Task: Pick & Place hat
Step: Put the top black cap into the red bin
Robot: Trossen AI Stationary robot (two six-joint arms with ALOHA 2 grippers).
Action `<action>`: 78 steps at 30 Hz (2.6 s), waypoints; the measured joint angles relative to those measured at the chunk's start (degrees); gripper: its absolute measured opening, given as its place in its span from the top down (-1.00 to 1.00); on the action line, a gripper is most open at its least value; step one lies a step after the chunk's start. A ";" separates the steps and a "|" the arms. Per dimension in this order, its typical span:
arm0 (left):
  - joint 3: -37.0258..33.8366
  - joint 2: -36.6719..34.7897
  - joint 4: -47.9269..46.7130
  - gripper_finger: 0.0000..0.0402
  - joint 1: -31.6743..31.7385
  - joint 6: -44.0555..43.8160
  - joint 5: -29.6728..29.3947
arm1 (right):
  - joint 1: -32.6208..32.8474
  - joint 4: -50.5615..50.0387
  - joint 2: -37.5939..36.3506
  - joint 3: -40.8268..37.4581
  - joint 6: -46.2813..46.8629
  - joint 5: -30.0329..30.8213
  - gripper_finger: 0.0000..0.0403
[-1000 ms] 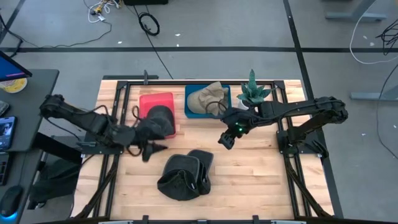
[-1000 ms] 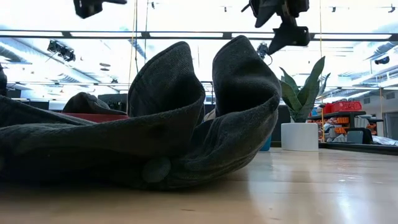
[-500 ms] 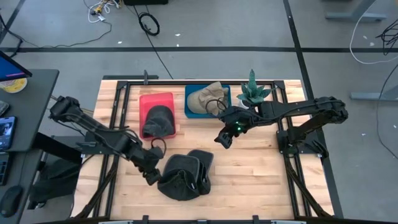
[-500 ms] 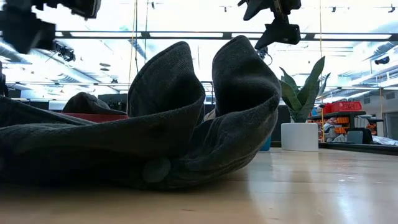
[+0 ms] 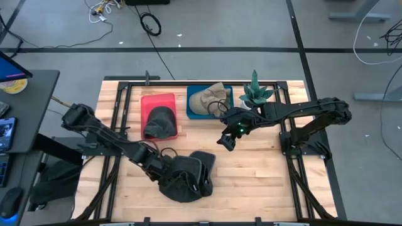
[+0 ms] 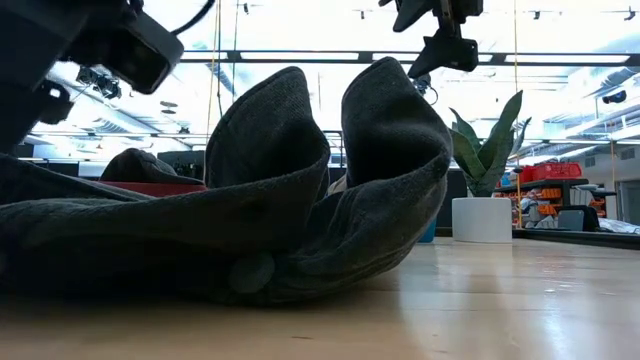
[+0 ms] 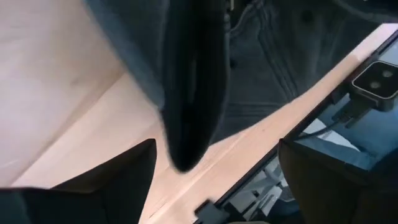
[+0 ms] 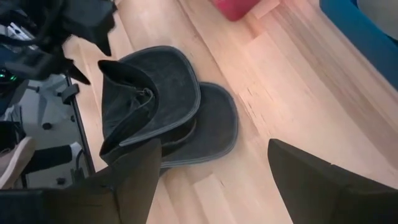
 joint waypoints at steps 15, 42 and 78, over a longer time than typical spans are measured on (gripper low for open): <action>0.01 7.19 2.46 -0.50 -0.71 -2.93 4.28 | 0.02 0.23 0.00 0.00 -0.09 -1.60 -0.47; 0.11 -11.36 2.47 0.96 -0.60 -12.20 -5.66 | -0.14 2.95 0.00 0.00 -4.02 -1.41 -0.47; 0.20 -28.57 36.26 0.96 6.57 4.60 -39.93 | 0.83 30.06 -3.56 0.02 -41.75 -8.27 -0.35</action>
